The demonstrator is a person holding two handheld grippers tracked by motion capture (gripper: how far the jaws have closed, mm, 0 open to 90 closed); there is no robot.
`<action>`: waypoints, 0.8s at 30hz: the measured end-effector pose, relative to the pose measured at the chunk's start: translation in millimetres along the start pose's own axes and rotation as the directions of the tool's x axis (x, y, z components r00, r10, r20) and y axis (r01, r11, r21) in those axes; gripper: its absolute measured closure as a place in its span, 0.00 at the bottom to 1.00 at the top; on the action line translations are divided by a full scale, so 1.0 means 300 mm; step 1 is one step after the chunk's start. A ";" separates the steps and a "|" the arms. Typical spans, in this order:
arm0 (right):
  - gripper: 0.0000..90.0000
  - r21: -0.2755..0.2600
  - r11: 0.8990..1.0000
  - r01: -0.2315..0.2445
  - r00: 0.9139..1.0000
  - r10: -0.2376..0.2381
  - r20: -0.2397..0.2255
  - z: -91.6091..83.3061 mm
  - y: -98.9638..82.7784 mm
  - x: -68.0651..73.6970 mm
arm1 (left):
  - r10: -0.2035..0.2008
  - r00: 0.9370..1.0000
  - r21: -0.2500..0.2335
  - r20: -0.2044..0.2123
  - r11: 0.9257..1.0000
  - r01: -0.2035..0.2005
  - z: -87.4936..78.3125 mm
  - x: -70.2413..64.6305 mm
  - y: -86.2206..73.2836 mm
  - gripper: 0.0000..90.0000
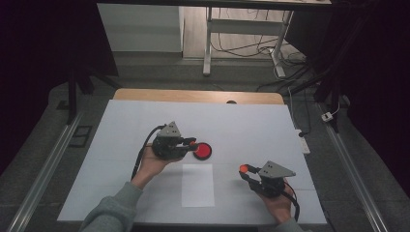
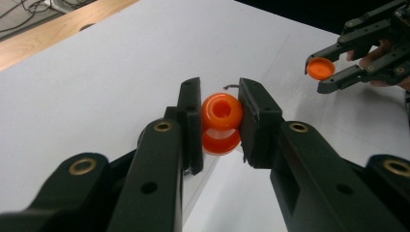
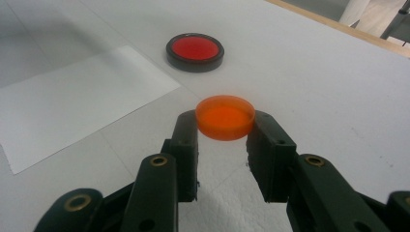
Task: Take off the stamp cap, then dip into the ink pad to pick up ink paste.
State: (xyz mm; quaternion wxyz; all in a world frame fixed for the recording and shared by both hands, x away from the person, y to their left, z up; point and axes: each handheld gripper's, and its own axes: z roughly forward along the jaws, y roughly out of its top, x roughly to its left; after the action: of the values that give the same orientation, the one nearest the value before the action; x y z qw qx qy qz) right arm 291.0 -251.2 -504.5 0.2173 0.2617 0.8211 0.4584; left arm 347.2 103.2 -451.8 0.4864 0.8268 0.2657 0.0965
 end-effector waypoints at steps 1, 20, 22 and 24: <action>0.72 0.004 1.000 -0.002 1.000 0.002 0.003 -0.001 0.000 -0.001 | 0.001 1.000 0.002 -0.004 1.000 -0.001 0.004 0.003 0.002 0.81; 0.72 -0.005 1.000 -0.005 1.000 0.005 0.008 -0.009 0.002 -0.004 | -0.005 1.000 0.047 -0.029 0.999 0.006 0.085 0.047 -0.010 0.81; 0.72 -0.005 1.000 -0.007 1.000 0.007 0.009 -0.009 0.000 -0.004 | -0.004 1.000 0.052 -0.028 0.999 0.006 0.092 0.050 -0.012 0.81; 0.72 -0.004 1.000 -0.008 1.000 0.008 0.011 -0.010 -0.001 -0.004 | -0.005 1.000 0.055 -0.025 0.998 0.006 0.101 0.052 -0.014 0.81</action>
State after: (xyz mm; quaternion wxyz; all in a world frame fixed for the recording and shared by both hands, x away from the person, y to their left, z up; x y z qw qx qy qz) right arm 290.2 -254.1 -503.2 0.2205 0.2668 0.8180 0.4595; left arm 371.5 90.5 -472.3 0.4602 0.8379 0.2767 0.0981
